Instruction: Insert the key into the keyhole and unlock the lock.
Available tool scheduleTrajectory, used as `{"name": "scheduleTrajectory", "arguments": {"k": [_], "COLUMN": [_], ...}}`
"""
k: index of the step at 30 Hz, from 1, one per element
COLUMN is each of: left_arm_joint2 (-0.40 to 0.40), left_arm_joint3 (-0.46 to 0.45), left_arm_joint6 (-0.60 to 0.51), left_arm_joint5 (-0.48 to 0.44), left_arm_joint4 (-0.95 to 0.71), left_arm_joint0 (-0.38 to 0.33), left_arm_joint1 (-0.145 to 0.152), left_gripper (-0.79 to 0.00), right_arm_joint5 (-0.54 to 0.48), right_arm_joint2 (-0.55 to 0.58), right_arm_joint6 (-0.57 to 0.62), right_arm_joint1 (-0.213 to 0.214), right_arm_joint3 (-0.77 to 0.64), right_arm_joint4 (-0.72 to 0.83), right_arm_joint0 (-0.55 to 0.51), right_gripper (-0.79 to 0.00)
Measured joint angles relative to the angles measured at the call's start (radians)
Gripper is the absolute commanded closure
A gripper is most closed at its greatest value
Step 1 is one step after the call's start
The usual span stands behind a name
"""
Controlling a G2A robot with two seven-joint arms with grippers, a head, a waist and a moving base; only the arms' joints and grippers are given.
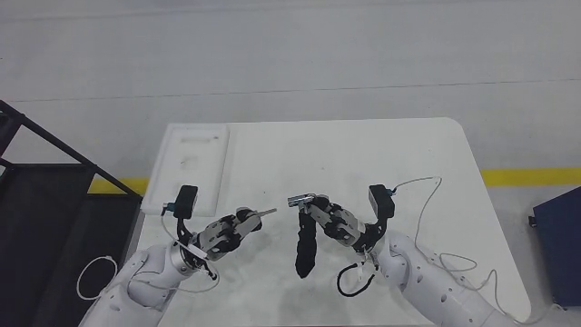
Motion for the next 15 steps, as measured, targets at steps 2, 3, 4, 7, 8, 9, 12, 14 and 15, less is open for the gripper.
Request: {"name": "scheduleTrajectory", "arguments": {"k": [2,3,4,7,8,9,12,14,15], "left_arm_joint2": [0.018,0.024,0.032,0.042,0.042,0.042,0.037,0.033,0.030], "left_arm_joint3": [0.009,0.010,0.009,-0.001,-0.006,-0.012,-0.040,-0.051,-0.053], "left_arm_joint6": [0.007,0.010,0.016,0.031,0.033,0.033,0.029,0.018,0.011], "left_arm_joint5": [0.007,0.014,0.025,0.057,0.067,0.078,0.102,0.109,0.113], "left_arm_joint4": [-0.010,-0.012,-0.012,-0.008,-0.006,-0.004,-0.004,-0.018,-0.021], "left_arm_joint0": [-0.011,-0.015,-0.020,-0.025,-0.026,-0.027,-0.023,-0.020,-0.020], "left_arm_joint1": [-0.005,-0.007,-0.010,-0.015,-0.017,-0.017,-0.019,-0.018,-0.018], "left_gripper": [0.000,0.000,0.000,0.000,0.000,0.000,0.000,0.000,0.000], "right_arm_joint5": [0.000,0.000,0.000,0.000,0.000,0.000,0.000,0.000,0.000], "right_arm_joint2": [0.000,0.000,0.000,0.000,0.000,0.000,0.000,0.000,0.000], "right_arm_joint6": [0.000,0.000,0.000,0.000,0.000,0.000,0.000,0.000,0.000], "right_arm_joint1": [0.000,0.000,0.000,0.000,0.000,0.000,0.000,0.000,0.000], "right_arm_joint3": [0.000,0.000,0.000,0.000,0.000,0.000,0.000,0.000,0.000], "right_arm_joint4": [0.000,0.000,0.000,0.000,0.000,0.000,0.000,0.000,0.000], "right_arm_joint0": [0.000,0.000,0.000,0.000,0.000,0.000,0.000,0.000,0.000], "right_gripper": [0.000,0.000,0.000,0.000,0.000,0.000,0.000,0.000,0.000]}}
